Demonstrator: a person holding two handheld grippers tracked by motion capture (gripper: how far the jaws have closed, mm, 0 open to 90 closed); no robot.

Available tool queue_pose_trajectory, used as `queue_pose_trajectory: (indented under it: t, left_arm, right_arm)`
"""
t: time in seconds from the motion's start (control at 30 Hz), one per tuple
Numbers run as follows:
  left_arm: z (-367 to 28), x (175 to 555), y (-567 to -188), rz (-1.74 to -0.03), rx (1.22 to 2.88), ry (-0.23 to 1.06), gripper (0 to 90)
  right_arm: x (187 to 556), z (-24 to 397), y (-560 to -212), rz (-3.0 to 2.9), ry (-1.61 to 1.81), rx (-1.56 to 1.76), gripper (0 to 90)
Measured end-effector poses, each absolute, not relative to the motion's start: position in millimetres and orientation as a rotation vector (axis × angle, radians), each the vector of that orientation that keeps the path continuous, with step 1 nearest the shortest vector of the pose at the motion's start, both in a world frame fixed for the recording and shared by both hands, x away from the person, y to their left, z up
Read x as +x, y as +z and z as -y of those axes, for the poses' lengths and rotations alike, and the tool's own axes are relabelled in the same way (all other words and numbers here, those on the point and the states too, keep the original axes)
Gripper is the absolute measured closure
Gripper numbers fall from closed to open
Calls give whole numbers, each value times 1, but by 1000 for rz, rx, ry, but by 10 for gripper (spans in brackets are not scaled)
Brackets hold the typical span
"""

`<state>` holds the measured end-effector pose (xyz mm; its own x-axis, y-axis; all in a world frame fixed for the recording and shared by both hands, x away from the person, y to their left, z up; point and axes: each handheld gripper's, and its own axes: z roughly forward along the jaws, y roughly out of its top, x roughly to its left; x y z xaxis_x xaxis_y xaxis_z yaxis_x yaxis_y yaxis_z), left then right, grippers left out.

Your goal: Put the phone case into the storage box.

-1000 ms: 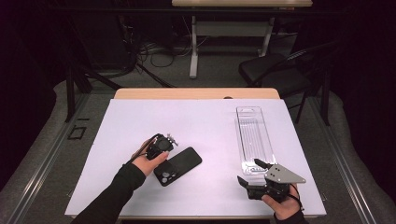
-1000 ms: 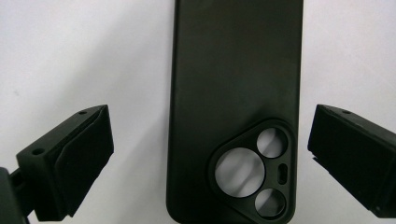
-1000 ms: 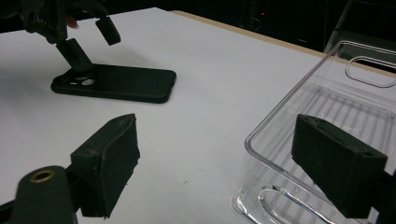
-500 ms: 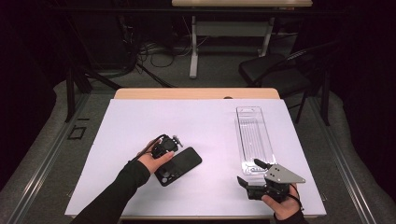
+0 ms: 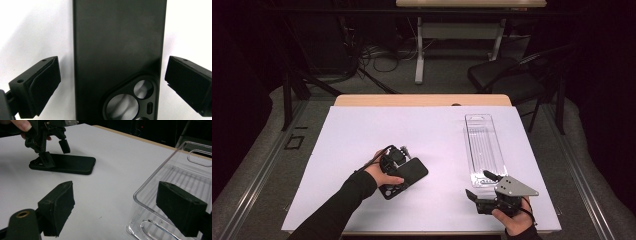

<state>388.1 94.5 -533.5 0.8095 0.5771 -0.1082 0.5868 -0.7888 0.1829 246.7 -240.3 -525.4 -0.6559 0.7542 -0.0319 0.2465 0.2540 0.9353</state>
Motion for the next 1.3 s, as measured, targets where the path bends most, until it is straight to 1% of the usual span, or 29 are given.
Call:
queue_pose_trajectory:
  t: [0.43, 0.87, 1.3]
  left_arm:
    - [-86, 384, -540, -880, 2860, 2, 6]
    - [-84, 384, -540, -898, 2865, 2, 5]
    - [-81, 387, -540, -901, 2911, -12, 4]
  right_arm:
    - [247, 240, -526, -2052, 1394, 909, 144]
    - [247, 240, -526, -2053, 1393, 903, 144]
    - [247, 241, -526, -2057, 1390, 907, 144]
